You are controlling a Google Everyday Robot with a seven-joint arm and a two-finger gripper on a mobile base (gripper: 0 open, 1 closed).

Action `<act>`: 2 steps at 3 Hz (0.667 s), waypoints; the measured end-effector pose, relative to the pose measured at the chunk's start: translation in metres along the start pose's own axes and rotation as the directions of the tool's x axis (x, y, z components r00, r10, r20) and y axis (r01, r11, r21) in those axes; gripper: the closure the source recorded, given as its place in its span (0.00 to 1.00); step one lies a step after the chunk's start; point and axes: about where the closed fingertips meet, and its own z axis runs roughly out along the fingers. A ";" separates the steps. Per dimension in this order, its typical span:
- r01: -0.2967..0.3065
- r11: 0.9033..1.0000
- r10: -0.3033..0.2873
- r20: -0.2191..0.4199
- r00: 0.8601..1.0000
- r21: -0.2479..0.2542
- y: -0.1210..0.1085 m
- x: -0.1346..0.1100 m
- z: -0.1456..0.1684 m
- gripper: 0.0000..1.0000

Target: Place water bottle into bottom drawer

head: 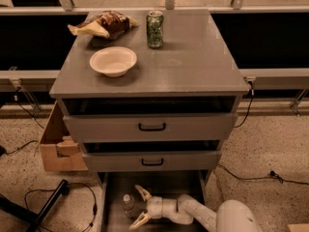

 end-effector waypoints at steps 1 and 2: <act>0.063 0.998 -0.061 -0.131 0.989 0.016 -0.003 -0.021 -0.042 0.00; 0.101 0.990 -0.068 -0.297 0.952 0.094 -0.018 -0.051 -0.105 0.00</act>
Offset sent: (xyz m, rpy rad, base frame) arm -0.1244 -0.1089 0.1092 -0.4818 0.0835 0.0202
